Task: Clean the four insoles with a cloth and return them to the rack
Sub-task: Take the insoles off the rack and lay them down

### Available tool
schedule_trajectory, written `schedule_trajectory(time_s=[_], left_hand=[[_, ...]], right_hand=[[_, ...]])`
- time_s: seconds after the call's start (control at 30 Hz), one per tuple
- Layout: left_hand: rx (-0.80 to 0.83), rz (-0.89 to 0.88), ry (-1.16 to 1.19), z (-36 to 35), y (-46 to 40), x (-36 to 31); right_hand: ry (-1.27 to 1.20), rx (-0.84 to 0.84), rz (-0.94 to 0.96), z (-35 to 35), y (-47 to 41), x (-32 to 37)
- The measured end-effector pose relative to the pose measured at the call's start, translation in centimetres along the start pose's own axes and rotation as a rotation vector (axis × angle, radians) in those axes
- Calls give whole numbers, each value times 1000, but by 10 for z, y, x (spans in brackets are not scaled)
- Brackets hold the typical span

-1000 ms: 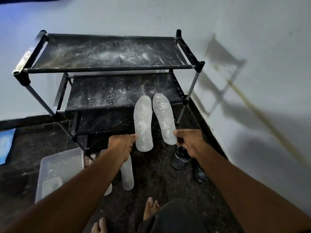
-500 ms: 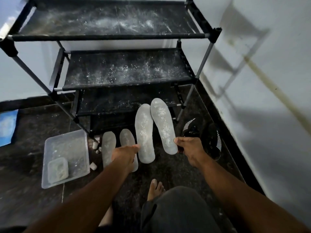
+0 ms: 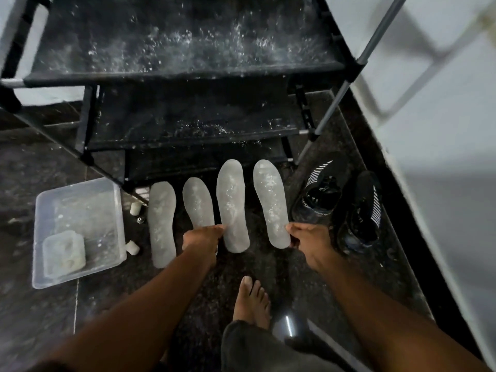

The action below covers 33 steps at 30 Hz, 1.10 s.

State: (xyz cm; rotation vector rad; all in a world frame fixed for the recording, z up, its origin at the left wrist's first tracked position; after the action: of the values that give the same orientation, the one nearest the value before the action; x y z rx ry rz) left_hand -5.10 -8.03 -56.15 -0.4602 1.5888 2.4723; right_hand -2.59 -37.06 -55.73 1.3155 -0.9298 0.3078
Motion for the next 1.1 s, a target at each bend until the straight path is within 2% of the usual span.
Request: schedule_trajectory(time_s=[0.13,0.43,0.63,0.83,1.0,1.1], left_hand=[[46,4,-23,-16,-29,6],[-40,79,-40,-30,-59,24],[-89,28,-150,-32,-64,25],[-188,-34,-389,-26,-84,25],[-145,-125,-437,-17,-63,13],[-90,-229,-554,-15,-62,4]], right_hand=[[-8,-44,-46,5,-22,-21],[9,-26,-122,-4,-47,-47],[109,-59,-137,-4,-57,-55],[222,-74,-79,2,-58,-52],[434,-113,1,0,-56,-41],[765,-88,49,-9,-57,-33]])
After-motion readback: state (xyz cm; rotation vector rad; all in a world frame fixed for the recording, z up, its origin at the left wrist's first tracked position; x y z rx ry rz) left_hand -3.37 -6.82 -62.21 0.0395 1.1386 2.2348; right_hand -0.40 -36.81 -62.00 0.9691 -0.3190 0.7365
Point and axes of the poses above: each hand's wrist, its own y-axis away from the middle knuckle, its own z-axis out of the back of the hand, x = y × z, the point moved 8 cm from there along -y, towards the middle knuckle, and after that the axes turned 15 degrees about -y, right-handed, at the moved point
